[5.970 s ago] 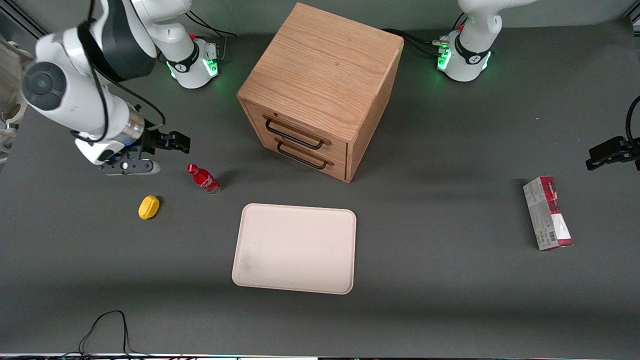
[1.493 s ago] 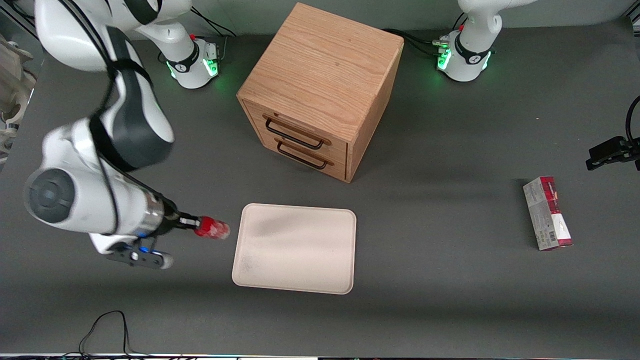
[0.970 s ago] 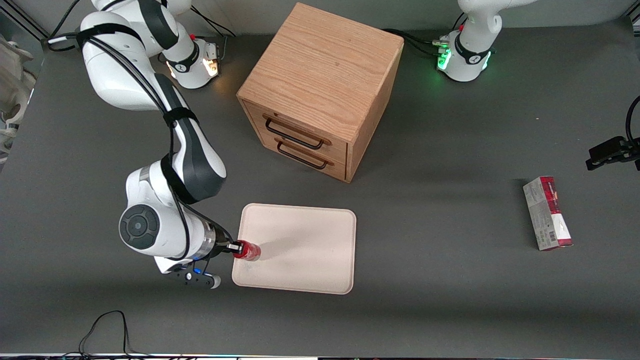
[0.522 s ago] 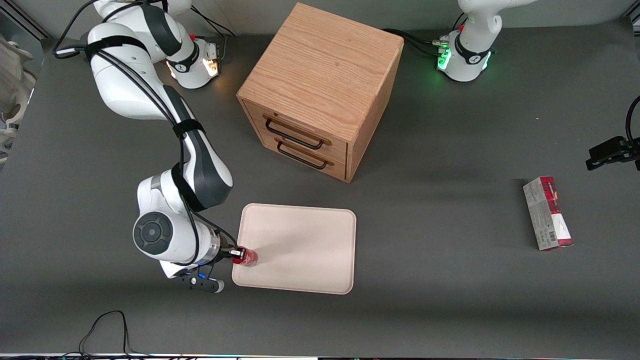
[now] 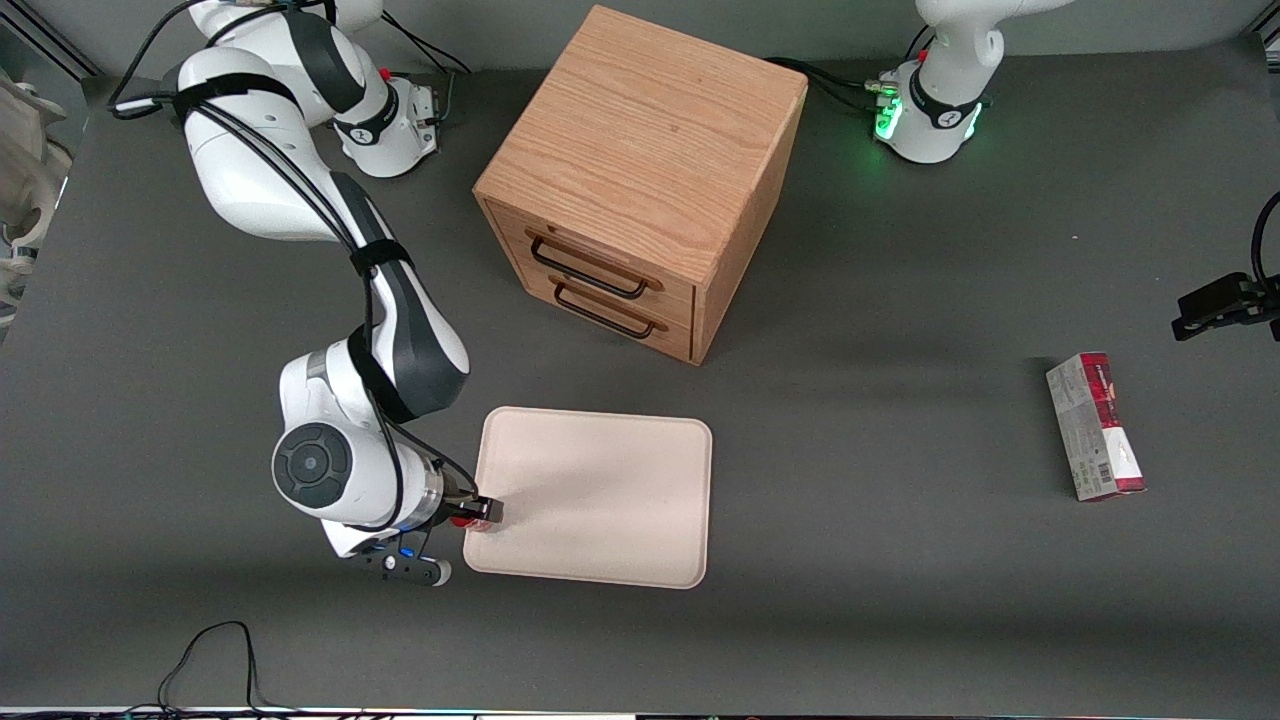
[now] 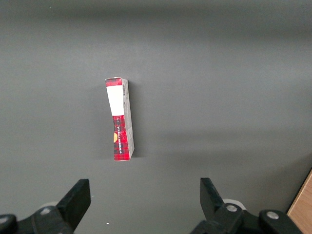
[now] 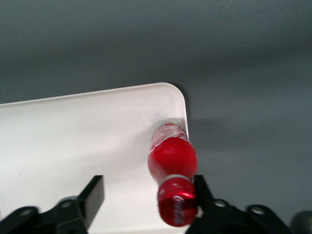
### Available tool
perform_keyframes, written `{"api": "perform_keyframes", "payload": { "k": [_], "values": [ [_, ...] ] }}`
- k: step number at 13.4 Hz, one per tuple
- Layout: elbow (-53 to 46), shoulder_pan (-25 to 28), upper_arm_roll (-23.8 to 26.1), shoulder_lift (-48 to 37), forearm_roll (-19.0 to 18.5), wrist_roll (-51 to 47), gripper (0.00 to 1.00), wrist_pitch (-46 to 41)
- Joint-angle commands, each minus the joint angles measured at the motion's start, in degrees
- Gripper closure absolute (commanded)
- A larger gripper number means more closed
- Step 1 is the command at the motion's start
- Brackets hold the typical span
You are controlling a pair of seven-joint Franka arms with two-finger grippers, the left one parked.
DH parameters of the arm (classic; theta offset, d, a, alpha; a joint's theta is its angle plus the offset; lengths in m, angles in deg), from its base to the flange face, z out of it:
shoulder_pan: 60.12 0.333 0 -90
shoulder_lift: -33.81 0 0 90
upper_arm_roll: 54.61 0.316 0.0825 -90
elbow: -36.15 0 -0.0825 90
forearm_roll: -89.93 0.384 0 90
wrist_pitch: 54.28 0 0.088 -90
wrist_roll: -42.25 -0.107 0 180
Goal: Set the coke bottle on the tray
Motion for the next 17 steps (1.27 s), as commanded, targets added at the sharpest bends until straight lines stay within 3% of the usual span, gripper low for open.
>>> {"api": "perform_keyframes", "payload": {
  "k": [1,6,10,13,17],
  "values": [
    [-2.6,0.5,-0.1,1.0,-1.2,-0.9,0.00,-0.5],
    [-2.3,0.5,-0.1,0.0,-1.1,-0.9,0.00,-1.8],
    [-1.2,-0.1,-0.2,-5.0,-0.7,0.3,0.00,-9.9],
    [10.5,-1.2,-0.4,-15.6,-0.3,5.8,0.00,-13.4],
    [36.8,-1.5,-2.4,-36.1,-0.2,15.4,0.00,-9.7]
  ]
}}
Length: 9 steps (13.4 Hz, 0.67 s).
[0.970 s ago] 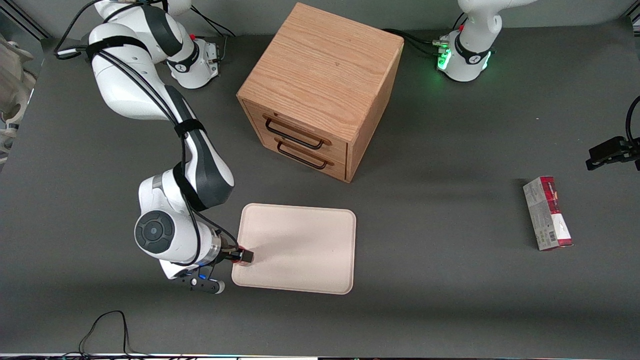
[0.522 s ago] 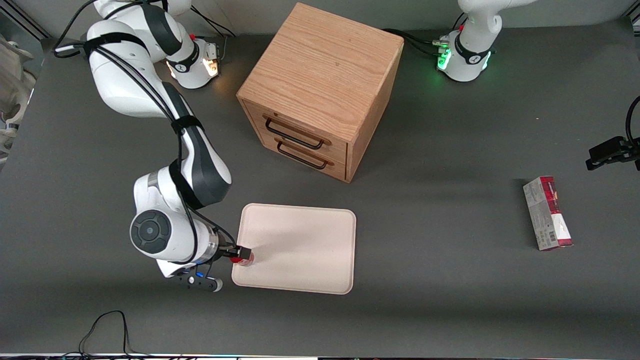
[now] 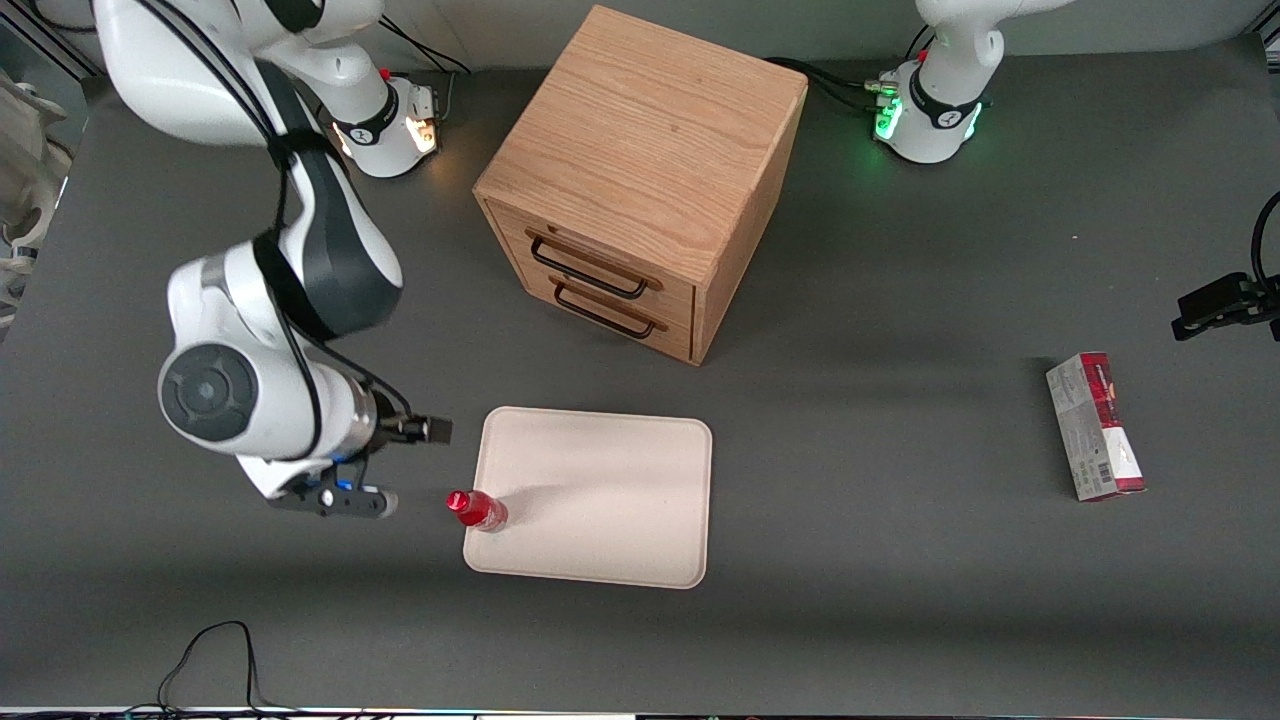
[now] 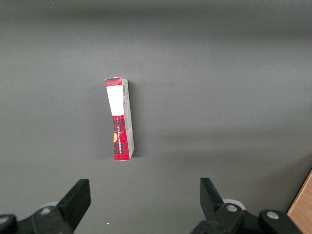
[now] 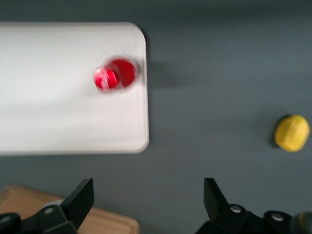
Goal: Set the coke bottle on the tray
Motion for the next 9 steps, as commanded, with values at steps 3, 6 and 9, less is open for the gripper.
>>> {"api": "perform_keyframes", "payload": {
  "k": [3,6,9],
  "values": [
    [35.3,0.0,-5.9,-31.4,0.2,14.9,0.00,5.0],
    [37.0,-1.9,-8.7,-37.3,0.4,19.3,0.00,0.1],
    [33.7,-6.4,-5.9,-36.4,0.9,19.2,0.00,-0.8]
  ]
}}
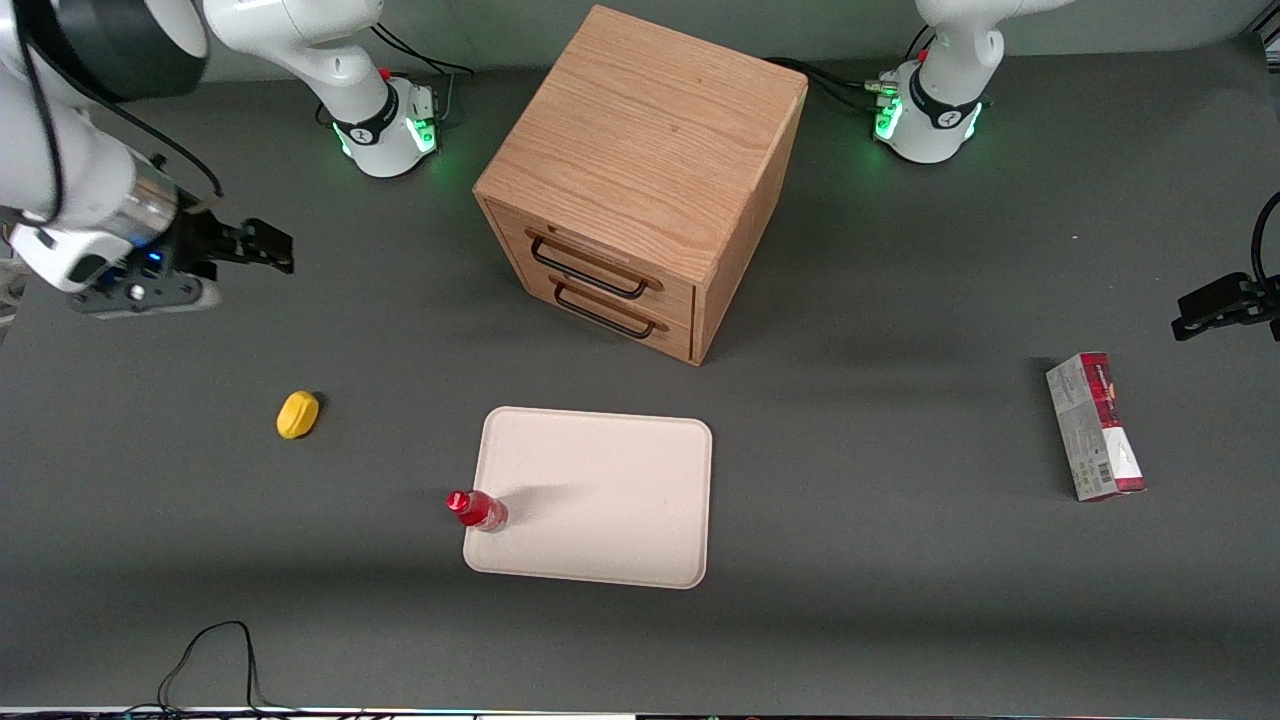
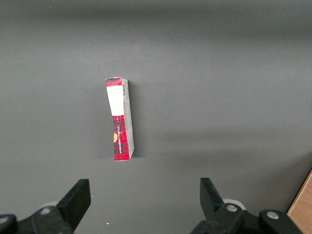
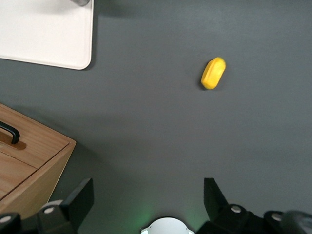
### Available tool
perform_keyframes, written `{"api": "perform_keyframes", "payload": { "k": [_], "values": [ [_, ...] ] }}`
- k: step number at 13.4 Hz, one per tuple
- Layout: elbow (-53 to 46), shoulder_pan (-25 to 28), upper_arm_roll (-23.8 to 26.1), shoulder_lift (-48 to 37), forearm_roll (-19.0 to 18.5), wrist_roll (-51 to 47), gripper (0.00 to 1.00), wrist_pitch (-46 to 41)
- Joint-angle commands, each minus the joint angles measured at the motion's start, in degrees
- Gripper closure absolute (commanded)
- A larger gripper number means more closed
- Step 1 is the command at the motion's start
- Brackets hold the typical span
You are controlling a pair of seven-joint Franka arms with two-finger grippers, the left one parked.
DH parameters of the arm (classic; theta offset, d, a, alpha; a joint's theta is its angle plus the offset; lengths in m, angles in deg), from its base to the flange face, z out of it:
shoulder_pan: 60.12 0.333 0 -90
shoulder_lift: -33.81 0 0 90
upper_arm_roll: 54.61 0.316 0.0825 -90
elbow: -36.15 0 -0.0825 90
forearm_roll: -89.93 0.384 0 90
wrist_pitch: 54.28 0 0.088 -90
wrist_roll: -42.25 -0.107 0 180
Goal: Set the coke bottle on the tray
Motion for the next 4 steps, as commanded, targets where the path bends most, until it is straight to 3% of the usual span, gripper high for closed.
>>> {"api": "perform_keyframes", "payload": {
  "k": [1,4],
  "values": [
    [-1.7,-4.4,4.2,1.4,1.4,0.9,0.00,-0.5],
    [-3.4,-7.4,7.3,1.9,2.3,1.2,0.00,-1.0]
  ]
}}
